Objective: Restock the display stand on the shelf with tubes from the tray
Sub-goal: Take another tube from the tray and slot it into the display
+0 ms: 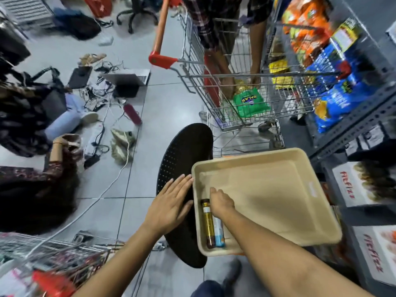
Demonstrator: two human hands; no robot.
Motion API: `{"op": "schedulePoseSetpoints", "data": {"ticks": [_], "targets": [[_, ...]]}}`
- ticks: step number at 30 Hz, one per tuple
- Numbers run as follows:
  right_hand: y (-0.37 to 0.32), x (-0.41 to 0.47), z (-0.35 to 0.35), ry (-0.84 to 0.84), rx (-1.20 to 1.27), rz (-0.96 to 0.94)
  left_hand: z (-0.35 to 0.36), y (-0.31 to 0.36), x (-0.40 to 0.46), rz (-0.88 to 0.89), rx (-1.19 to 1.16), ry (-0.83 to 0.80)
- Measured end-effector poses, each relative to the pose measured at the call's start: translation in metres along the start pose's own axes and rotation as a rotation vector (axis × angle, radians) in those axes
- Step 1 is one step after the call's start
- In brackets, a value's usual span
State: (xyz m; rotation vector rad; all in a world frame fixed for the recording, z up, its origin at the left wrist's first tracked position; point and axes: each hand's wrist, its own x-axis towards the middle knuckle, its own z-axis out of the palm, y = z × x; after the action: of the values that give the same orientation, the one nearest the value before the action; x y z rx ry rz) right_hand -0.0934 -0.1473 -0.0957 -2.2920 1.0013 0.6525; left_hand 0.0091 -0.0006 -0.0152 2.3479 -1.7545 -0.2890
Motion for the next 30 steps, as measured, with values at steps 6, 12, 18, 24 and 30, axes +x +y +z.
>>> {"op": "schedulePoseSetpoints", "data": {"ticks": [6, 12, 18, 24, 30], "targets": [[0.002, -0.007, -0.022, -0.081, -0.01, 0.015, -0.001, 0.001, 0.0, -0.002, 0.029, 0.022], [-0.006, -0.058, -0.085, -0.067, -0.172, -0.177, -0.007, 0.008, -0.001, -0.005, 0.086, -0.025], [0.012, -0.151, -0.2, 0.296, -0.139, -0.33, -0.02, 0.036, 0.014, 0.075, 0.067, -0.022], [0.055, -0.308, -0.328, 0.866, -0.326, -0.332, -0.066, 0.163, 0.089, 0.431, -0.085, 0.239], [0.091, -0.514, -0.398, 1.288, -0.432, -0.092, -0.147, 0.353, 0.126, 0.858, -0.27, 0.397]]}}
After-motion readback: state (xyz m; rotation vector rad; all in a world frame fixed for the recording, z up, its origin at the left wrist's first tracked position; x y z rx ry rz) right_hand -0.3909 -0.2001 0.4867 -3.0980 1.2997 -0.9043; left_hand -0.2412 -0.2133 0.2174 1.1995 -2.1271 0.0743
